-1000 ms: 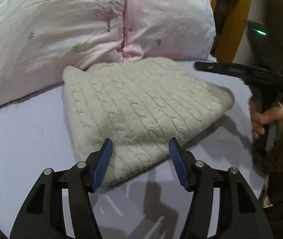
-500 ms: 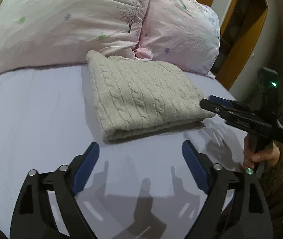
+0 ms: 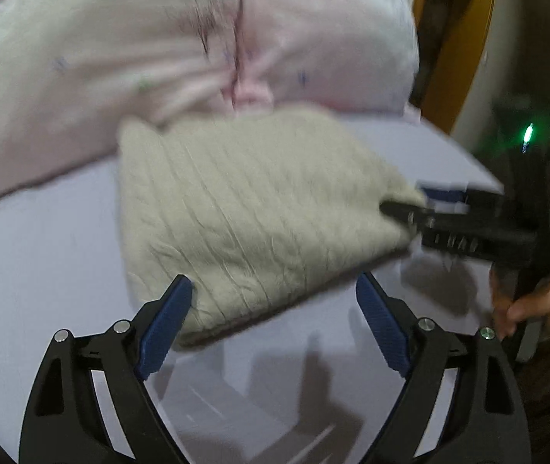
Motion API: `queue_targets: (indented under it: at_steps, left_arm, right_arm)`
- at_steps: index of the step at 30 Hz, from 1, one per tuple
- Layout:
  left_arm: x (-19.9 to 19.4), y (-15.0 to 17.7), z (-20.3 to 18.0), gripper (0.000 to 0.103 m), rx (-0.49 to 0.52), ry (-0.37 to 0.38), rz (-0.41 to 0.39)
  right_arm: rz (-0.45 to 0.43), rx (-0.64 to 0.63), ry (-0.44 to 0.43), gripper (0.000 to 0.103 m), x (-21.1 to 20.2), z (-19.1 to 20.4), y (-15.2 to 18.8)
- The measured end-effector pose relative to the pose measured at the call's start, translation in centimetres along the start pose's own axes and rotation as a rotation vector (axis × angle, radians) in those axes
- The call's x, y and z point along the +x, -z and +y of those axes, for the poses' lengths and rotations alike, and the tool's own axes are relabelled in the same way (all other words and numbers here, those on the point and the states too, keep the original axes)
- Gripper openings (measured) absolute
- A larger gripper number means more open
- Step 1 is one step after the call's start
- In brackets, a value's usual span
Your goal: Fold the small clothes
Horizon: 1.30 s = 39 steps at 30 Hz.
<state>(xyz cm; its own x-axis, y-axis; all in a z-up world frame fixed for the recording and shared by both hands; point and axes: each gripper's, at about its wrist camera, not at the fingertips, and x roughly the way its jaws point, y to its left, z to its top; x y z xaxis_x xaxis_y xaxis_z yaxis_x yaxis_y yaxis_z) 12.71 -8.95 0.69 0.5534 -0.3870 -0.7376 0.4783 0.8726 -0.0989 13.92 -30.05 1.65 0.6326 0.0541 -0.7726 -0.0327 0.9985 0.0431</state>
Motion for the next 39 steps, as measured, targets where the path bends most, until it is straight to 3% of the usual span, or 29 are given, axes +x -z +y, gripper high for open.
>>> queue_targets:
  at_steps: [5, 7, 10, 12, 13, 15, 21, 27, 29, 39]
  left_arm:
    - [0.6, 0.8, 0.4, 0.088, 0.011, 0.018, 0.056]
    - [0.1, 1.2, 0.5, 0.088, 0.002, 0.024, 0.050]
    - [-2.2, 2.1, 1.7, 0.088, -0.120, 0.069, -0.005]
    - [-3.9, 3.1, 2.6, 0.093, -0.215, 0.039, -0.053]
    - [-4.4, 3.7, 2.9, 0.099, -0.250, 0.004, -0.064]
    - [-4.7, 4.5, 2.9, 0.102, -0.290, -0.078, -0.067]
    - [-2.2, 5.2, 3.1, 0.102, -0.307, -0.216, 0.038]
    - [-0.8, 4.3, 2.3, 0.102, -0.248, -0.301, 0.061]
    - [-0.6, 4.3, 2.3, 0.102, -0.243, -0.314, 0.067]
    - [-0.4, 4.2, 2.0, 0.102, -0.237, -0.348, 0.086]
  right_arm:
    - [0.009, -0.014, 0.053, 0.085, 1.2, -0.4, -0.2]
    - [0.006, 0.003, 0.030, 0.084, 1.1, -0.7, -0.2]
    - [-0.027, 0.051, -0.073, 0.081, -0.8, -1.5, 0.5]
    - [-0.037, 0.082, -0.155, 0.085, -2.2, -2.1, 1.5]
    - [-0.035, 0.089, -0.190, 0.089, -2.7, -2.2, 2.1]
    - [-0.019, 0.084, -0.215, 0.098, -3.0, -1.5, 3.2]
    - [-0.012, -0.046, -0.102, 0.101, -2.3, 2.8, 5.0]
    - [0.052, -0.072, -0.036, 0.101, -1.0, 3.7, 4.9]
    - [0.094, -0.073, -0.012, 0.101, -0.3, 3.8, 5.0]
    - [0.094, -0.072, -0.006, 0.101, -0.4, 3.8, 5.1]
